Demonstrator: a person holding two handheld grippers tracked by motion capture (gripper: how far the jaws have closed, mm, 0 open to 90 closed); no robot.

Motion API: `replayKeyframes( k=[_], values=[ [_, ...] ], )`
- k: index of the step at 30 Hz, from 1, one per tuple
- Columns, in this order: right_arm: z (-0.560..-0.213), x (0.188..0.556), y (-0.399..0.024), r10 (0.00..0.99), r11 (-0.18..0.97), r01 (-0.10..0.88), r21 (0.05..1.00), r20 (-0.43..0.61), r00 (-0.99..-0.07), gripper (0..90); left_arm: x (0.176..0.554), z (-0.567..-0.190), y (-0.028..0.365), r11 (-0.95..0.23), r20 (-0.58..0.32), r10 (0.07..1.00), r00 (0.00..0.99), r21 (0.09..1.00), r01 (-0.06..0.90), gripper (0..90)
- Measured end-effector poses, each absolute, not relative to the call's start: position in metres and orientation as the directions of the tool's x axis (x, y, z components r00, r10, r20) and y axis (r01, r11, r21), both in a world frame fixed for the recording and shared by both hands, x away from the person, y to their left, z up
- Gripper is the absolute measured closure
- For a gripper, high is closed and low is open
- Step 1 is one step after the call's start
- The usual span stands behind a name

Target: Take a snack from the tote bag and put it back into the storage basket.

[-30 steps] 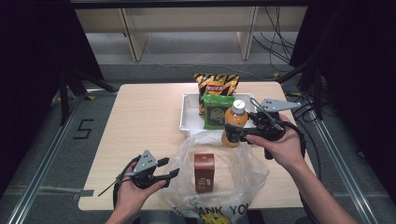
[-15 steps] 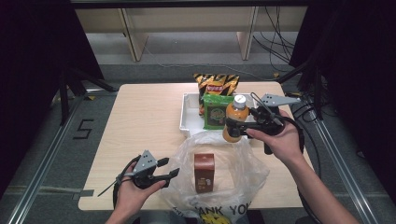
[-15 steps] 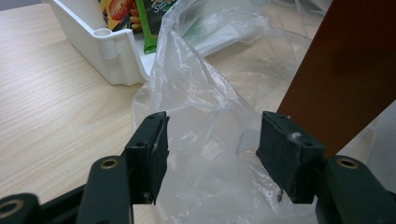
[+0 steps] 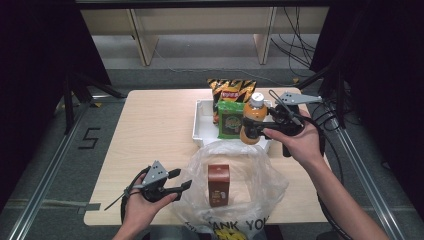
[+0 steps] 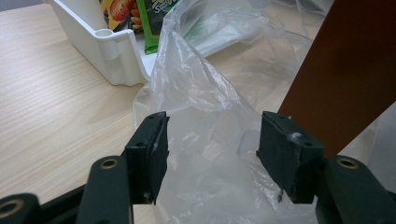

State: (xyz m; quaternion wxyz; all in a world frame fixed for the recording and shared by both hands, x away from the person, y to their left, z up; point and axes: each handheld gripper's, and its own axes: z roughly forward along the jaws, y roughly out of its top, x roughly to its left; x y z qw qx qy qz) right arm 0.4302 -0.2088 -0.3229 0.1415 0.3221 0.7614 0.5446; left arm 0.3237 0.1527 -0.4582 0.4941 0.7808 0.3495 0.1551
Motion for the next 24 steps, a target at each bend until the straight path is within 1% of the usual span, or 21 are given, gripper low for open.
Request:
replayKeyframes(
  k=[1,2,4,5,8,11,14,15,17,20,24],
  values=[
    [-0.323,0.433,-0.209,0.643,0.202,0.317,0.927,0.118,-0.757,32.0,0.323,-0.458,0.153,-0.261,-0.109,0.704,0.702,0.879,0.399,41.7],
    [-0.322,0.434,-0.209,0.645,0.192,0.332,0.923,0.137,-0.752,32.0,0.323,-0.458,0.153,-0.262,-0.108,0.704,0.702,0.879,0.398,41.7],
    [-0.322,0.437,-0.209,0.653,0.197,0.316,0.928,0.116,-0.749,31.9,0.323,-0.458,0.154,-0.264,-0.107,0.703,0.703,0.879,0.397,41.7],
    [-0.322,0.437,-0.209,0.657,0.185,0.336,0.924,0.138,-0.741,32.0,0.323,-0.458,0.154,-0.265,-0.106,0.703,0.703,0.879,0.397,41.7],
    [-0.324,0.443,-0.210,0.667,0.194,0.315,0.929,0.110,-0.737,32.0,0.323,-0.458,0.154,-0.263,-0.107,0.705,0.701,0.878,0.399,41.7],
    [-0.324,0.446,-0.209,0.674,0.183,0.328,0.927,0.125,-0.728,31.9,0.324,-0.458,0.154,-0.265,-0.105,0.703,0.704,0.879,0.396,41.7],
    [-0.325,0.451,-0.210,0.674,0.193,0.318,0.928,0.110,-0.730,31.9,0.324,-0.458,0.154,-0.269,-0.101,0.699,0.707,0.880,0.392,41.7],
    [-0.324,0.450,-0.209,0.684,0.180,0.349,0.920,0.138,-0.716,31.9,0.324,-0.458,0.154,-0.267,-0.103,0.700,0.706,0.880,0.393,41.7],
    [-0.326,0.455,-0.211,0.679,0.200,0.315,0.928,0.100,-0.727,32.0,0.324,-0.458,0.154,-0.269,-0.103,0.697,0.709,0.880,0.392,41.7],
    [-0.327,0.456,-0.210,0.689,0.181,0.343,0.922,0.130,-0.713,31.9,0.324,-0.458,0.154,-0.268,-0.103,0.700,0.707,0.879,0.393,41.7],
    [-0.329,0.461,-0.211,0.702,0.193,0.337,0.921,0.110,-0.704,31.9,0.324,-0.458,0.155,-0.269,-0.101,0.700,0.707,0.879,0.392,41.7]
  ],
)
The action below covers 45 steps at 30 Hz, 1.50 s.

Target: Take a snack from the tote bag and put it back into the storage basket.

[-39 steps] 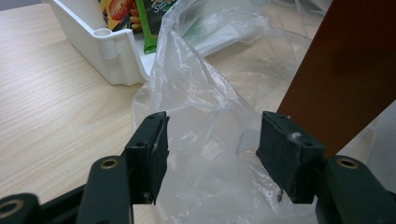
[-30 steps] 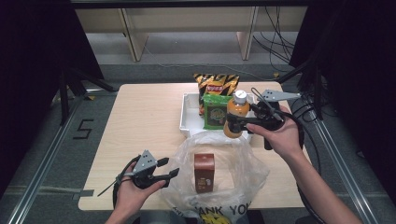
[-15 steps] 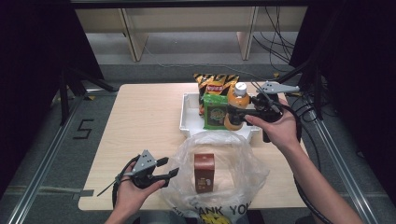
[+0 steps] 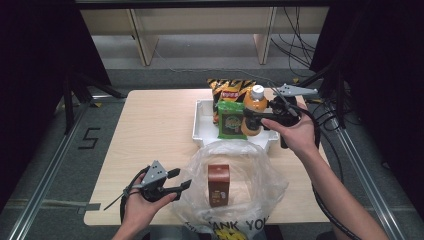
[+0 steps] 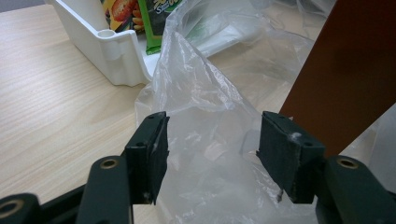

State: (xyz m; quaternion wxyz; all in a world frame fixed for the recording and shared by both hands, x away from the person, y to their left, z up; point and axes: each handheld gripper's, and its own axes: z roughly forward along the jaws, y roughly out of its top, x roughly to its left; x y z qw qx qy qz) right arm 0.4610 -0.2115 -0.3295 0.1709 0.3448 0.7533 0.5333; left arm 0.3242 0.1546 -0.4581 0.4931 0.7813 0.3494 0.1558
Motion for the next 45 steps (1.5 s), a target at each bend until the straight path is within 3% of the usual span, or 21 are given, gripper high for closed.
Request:
replayKeyframes(
  k=[12,17,23,33,35,41,45],
  values=[
    [-0.337,0.477,-0.216,0.726,0.204,0.344,0.916,0.094,-0.681,31.9,0.325,-0.459,0.155,-0.264,-0.106,0.700,0.706,0.881,0.393,41.6],
    [-0.342,0.479,-0.216,0.737,0.181,0.387,0.904,0.136,-0.662,31.9,0.324,-0.458,0.155,-0.268,-0.102,0.701,0.706,0.879,0.394,41.7],
    [-0.346,0.485,-0.218,0.745,0.210,0.368,0.906,0.096,-0.660,31.9,0.324,-0.458,0.155,-0.267,-0.104,0.702,0.704,0.879,0.396,41.6],
    [-0.354,0.488,-0.219,0.764,0.176,0.407,0.896,0.136,-0.631,31.8,0.324,-0.458,0.155,-0.260,-0.108,0.703,0.703,0.881,0.396,41.6],
    [-0.357,0.491,-0.222,0.767,0.207,0.385,0.900,0.094,-0.635,31.8,0.324,-0.458,0.155,-0.259,-0.109,0.703,0.703,0.881,0.396,41.6],
    [-0.362,0.492,-0.222,0.779,0.172,0.439,0.882,0.151,-0.609,31.8,0.324,-0.459,0.155,-0.263,-0.107,0.705,0.701,0.878,0.400,41.6],
    [-0.366,0.497,-0.225,0.779,0.186,0.430,0.884,0.134,-0.612,31.8,0.324,-0.459,0.155,-0.264,-0.107,0.705,0.701,0.878,0.399,41.6]
  ],
)
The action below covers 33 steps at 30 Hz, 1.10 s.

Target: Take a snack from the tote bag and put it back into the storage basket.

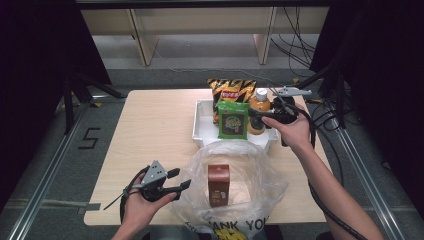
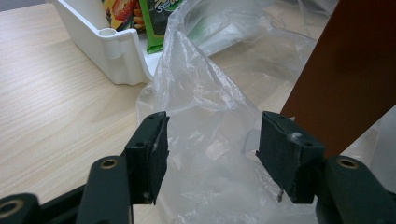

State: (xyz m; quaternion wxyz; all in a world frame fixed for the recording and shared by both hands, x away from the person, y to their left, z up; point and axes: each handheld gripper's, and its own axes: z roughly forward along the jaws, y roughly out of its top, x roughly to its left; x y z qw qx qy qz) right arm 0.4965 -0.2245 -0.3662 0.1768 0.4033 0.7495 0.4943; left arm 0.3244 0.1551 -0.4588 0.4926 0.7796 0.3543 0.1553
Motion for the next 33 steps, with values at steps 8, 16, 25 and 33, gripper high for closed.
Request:
replayKeyframes(
  k=[8,16,25,33],
  values=[
    [-0.372,0.500,-0.225,0.788,0.195,0.436,0.879,0.124,-0.603,31.8,0.324,-0.459,0.155,-0.266,-0.106,0.705,0.702,0.877,0.399,41.6],
    [-0.380,0.501,-0.223,0.803,0.176,0.468,0.866,0.149,-0.577,31.8,0.324,-0.459,0.156,-0.261,-0.108,0.699,0.707,0.881,0.393,41.6],
    [-0.388,0.505,-0.224,0.810,0.205,0.459,0.865,0.114,-0.575,31.8,0.324,-0.459,0.155,-0.249,-0.124,0.703,0.701,0.880,0.405,41.6],
    [-0.395,0.505,-0.224,0.816,0.188,0.485,0.854,0.139,-0.561,31.8,0.324,-0.459,0.155,-0.250,-0.123,0.701,0.702,0.880,0.404,41.6]
  ],
)
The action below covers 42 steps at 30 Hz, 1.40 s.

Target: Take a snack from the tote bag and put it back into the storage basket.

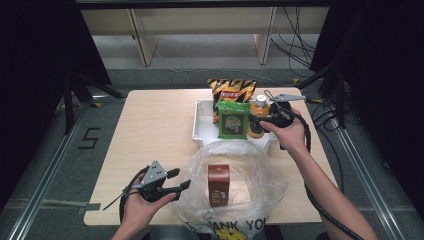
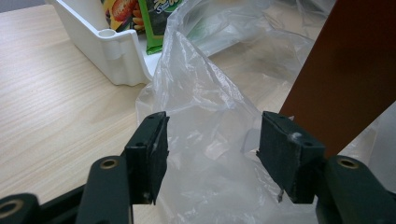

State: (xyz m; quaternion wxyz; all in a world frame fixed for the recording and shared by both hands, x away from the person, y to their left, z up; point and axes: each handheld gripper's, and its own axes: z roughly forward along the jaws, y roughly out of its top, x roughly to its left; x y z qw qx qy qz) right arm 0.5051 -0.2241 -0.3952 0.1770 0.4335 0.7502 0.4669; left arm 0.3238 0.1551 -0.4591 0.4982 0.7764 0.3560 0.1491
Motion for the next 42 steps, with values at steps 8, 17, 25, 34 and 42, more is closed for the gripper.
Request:
replayKeyframes(
  k=[8,17,25,34,42],
  values=[
    [-0.403,0.506,-0.228,0.817,0.202,0.482,0.852,0.124,-0.563,31.7,0.324,-0.459,0.155,-0.250,-0.124,0.701,0.702,0.879,0.405,41.5],
    [-0.408,0.505,-0.231,0.819,0.232,0.508,0.829,0.116,-0.562,31.7,0.324,-0.459,0.155,-0.266,-0.107,0.697,0.709,0.880,0.393,41.6],
    [-0.414,0.506,-0.228,0.825,0.206,0.522,0.827,0.140,-0.548,31.7,0.323,-0.459,0.155,-0.262,-0.112,0.702,0.704,0.878,0.401,41.5],
    [-0.421,0.507,-0.225,0.825,0.207,0.536,0.818,0.148,-0.545,31.7,0.323,-0.459,0.154,-0.253,-0.123,0.705,0.699,0.877,0.409,41.5],
    [-0.426,0.510,-0.228,0.814,0.270,0.523,0.809,0.098,-0.572,31.6,0.324,-0.459,0.155,-0.269,-0.104,0.697,0.710,0.879,0.393,41.5]
  ],
)
